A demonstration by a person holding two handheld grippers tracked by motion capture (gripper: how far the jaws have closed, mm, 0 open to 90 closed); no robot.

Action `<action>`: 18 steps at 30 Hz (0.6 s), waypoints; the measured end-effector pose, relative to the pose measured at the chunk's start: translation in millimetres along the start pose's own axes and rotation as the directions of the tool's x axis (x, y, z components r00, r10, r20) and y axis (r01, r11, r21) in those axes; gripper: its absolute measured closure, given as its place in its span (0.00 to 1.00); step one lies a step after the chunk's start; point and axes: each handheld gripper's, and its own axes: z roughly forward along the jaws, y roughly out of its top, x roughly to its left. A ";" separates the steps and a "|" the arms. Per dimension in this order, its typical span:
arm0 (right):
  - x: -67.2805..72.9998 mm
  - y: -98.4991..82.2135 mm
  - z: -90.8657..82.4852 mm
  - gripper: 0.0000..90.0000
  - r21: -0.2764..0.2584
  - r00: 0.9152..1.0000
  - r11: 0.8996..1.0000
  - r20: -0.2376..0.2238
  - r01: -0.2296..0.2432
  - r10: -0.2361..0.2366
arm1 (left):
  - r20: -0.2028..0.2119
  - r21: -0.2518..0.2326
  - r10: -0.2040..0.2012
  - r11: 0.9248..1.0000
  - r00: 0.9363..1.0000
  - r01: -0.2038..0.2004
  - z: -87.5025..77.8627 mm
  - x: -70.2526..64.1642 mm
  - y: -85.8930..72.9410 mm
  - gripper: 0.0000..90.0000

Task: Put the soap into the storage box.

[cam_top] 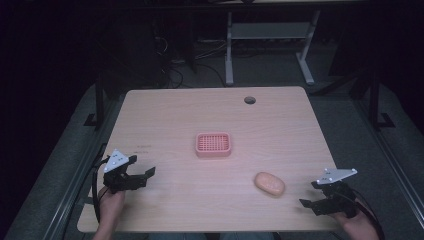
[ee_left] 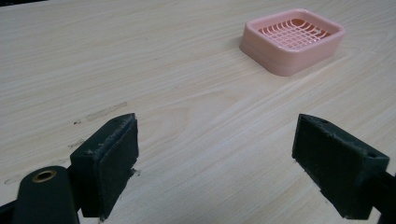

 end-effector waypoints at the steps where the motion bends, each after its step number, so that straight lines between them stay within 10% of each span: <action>1: 0.0 0.4 0.2 0.25 0.001 1.000 1.000 -0.001 0.004 -0.004 | -0.001 0.001 -0.002 1.000 1.000 0.002 0.4 -0.2 0.0 0.16; 18: 11.1 14.6 3.1 0.25 0.012 0.999 0.999 -0.028 0.046 -0.046 | 0.003 0.000 0.004 1.000 1.000 -0.004 -1.5 -0.4 -0.5 0.16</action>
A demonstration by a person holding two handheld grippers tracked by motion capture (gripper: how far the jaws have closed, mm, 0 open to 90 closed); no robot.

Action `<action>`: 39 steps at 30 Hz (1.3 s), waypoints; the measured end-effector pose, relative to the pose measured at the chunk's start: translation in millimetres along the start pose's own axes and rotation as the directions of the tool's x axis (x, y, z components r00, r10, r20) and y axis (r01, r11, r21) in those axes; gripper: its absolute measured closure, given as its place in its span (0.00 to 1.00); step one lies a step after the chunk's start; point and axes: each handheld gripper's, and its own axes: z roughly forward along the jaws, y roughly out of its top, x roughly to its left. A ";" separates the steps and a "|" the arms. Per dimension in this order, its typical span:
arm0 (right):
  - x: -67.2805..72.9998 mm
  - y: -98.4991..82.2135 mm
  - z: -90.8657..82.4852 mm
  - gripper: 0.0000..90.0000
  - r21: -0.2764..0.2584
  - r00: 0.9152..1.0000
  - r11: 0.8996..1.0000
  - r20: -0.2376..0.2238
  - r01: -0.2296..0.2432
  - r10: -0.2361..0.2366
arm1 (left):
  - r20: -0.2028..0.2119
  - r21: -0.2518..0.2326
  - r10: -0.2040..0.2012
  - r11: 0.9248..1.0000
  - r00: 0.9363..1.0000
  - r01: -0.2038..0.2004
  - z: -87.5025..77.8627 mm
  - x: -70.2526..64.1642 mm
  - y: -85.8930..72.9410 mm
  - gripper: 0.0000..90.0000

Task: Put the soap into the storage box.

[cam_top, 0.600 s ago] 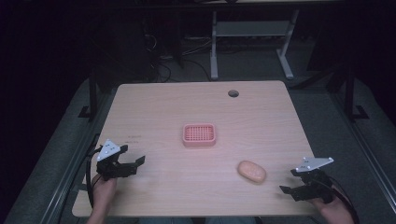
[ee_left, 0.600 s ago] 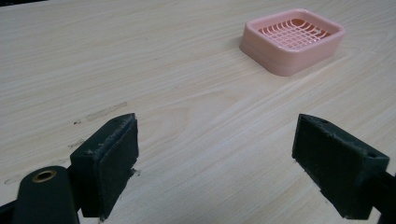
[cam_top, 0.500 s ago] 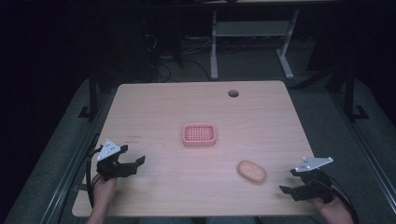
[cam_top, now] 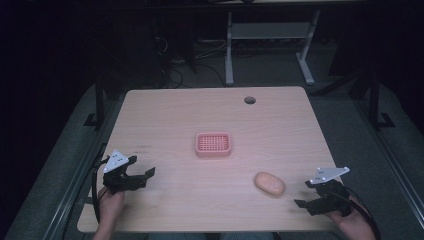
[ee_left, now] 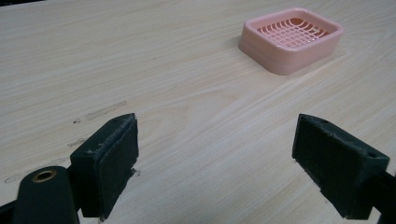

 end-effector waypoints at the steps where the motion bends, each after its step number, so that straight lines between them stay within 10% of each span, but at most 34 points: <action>1: 0.0 0.0 0.0 0.25 0.000 1.000 1.000 0.000 0.000 0.000 | 0.000 0.000 0.000 1.000 1.000 0.000 0.0 0.0 0.0 0.16; 39: 15.8 64.8 13.7 0.25 0.111 0.986 0.981 -0.064 0.160 -0.154 | -0.001 -0.006 -0.004 1.000 1.000 0.004 -1.2 1.6 -0.2 0.16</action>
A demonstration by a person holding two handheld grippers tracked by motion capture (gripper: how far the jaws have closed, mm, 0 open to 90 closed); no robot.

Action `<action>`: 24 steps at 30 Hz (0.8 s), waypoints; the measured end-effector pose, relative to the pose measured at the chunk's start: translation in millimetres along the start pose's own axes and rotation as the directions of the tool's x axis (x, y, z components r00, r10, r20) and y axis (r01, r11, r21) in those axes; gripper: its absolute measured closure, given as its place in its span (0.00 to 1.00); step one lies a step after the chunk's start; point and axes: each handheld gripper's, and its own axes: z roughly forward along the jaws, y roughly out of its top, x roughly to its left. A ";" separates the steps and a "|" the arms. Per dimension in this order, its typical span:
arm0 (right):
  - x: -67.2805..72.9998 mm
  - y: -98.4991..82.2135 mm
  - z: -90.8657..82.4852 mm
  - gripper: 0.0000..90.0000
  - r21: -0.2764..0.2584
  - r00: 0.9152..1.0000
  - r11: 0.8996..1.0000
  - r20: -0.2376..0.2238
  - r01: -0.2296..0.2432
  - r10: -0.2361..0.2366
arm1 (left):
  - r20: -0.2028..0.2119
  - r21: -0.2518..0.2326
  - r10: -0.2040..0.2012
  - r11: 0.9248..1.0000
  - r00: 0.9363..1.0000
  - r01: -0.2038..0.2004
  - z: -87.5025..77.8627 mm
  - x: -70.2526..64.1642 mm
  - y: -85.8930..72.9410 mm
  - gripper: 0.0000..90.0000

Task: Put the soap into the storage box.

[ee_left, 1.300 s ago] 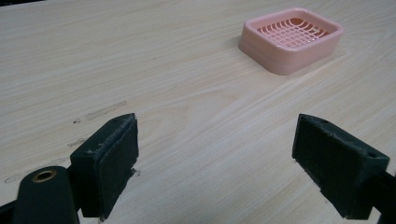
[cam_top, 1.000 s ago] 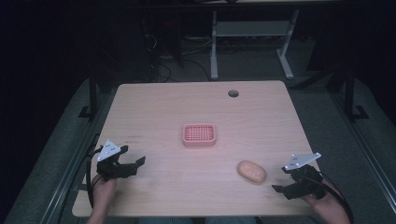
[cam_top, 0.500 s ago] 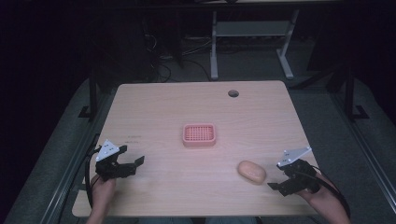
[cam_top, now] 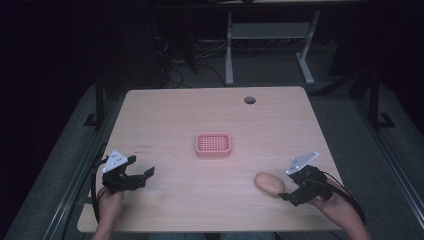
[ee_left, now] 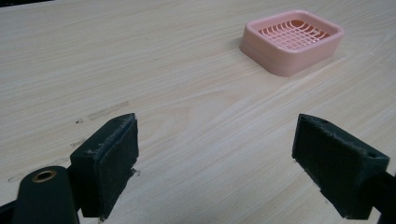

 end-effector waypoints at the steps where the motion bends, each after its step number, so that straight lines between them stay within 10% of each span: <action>1: 0.6 4.4 1.9 0.25 0.006 1.000 1.000 -0.002 0.008 -0.008 | 0.000 0.000 0.000 1.000 1.000 0.000 0.0 0.0 0.0 0.16; 24: -0.6 34.9 25.9 0.25 0.091 0.997 0.993 -0.020 0.077 -0.076 | 0.004 0.001 -0.004 1.000 1.000 0.004 0.5 -0.4 -0.1 0.16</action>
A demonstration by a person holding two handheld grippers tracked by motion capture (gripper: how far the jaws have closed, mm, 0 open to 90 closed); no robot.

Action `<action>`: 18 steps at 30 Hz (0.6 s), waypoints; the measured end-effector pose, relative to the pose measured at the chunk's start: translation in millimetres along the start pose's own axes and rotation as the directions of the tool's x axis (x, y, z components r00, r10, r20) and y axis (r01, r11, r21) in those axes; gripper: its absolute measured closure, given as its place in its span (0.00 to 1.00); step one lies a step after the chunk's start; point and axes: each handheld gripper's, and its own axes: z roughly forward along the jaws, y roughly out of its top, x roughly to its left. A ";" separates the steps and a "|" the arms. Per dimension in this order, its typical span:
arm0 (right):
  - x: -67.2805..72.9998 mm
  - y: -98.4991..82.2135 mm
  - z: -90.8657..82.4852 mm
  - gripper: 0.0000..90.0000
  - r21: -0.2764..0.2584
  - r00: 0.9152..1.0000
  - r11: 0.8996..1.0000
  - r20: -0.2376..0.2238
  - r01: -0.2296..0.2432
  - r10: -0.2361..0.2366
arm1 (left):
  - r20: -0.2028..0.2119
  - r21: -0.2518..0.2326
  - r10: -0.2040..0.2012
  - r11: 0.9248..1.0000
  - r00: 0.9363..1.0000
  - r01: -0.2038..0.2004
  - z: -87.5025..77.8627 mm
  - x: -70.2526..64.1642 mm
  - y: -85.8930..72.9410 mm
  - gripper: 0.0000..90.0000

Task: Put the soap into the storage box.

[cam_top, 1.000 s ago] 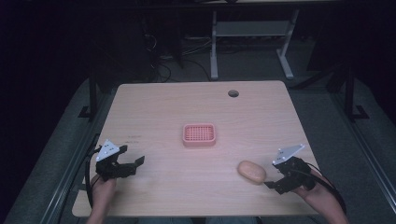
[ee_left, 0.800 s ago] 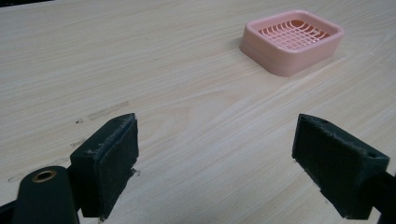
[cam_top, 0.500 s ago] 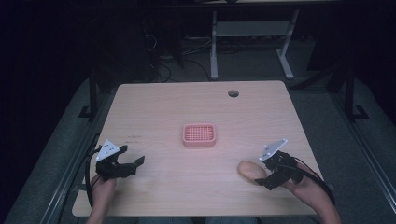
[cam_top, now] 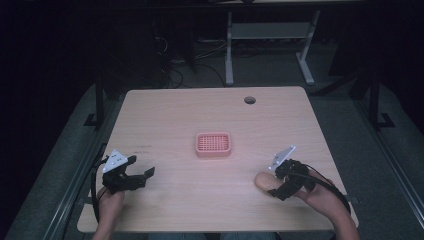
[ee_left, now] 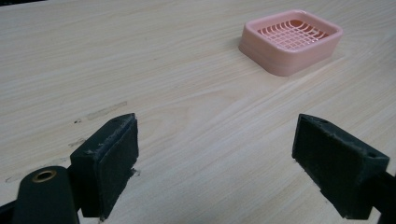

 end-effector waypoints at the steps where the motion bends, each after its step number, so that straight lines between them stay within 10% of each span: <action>1: 0.0 0.0 0.0 0.25 0.000 1.000 1.000 0.000 0.000 0.000 | 0.000 0.000 0.000 1.000 1.000 0.000 0.0 0.0 0.0 0.16; 18: -4.6 10.9 19.4 0.24 0.077 1.000 0.997 -0.018 0.009 -0.008 | -0.001 -0.003 -0.002 1.000 1.000 0.002 -0.5 0.6 0.3 0.16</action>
